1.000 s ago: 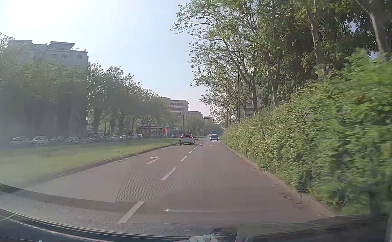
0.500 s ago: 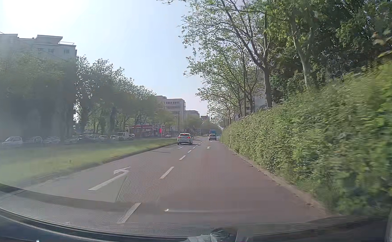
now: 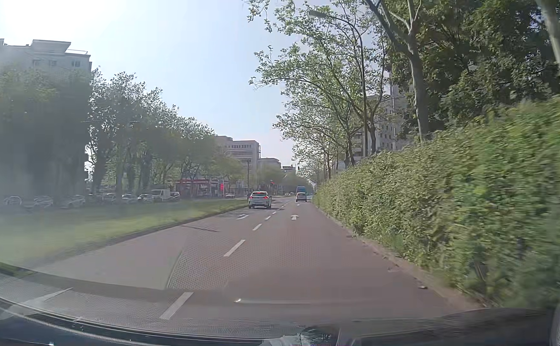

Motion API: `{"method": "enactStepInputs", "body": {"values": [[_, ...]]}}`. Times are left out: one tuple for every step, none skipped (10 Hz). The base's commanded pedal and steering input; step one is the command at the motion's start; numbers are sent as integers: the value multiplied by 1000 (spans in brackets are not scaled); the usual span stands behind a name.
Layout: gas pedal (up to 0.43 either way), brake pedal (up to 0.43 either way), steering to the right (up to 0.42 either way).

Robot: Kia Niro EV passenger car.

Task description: Follow the waypoints while adhering to traffic rules and regulations

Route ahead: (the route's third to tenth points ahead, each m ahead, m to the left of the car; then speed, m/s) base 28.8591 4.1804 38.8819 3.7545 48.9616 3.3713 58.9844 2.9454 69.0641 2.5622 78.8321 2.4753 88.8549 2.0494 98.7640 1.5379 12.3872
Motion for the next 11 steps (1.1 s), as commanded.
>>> {"method": "enactStepInputs", "body": {"values": [[98,0,4],[98,0,2],[98,0,2],[98,0,2],[98,0,2],[87,0,2],[87,0,2],[87,0,2],[87,0,2],[67,0,2],[67,0,2]]}}
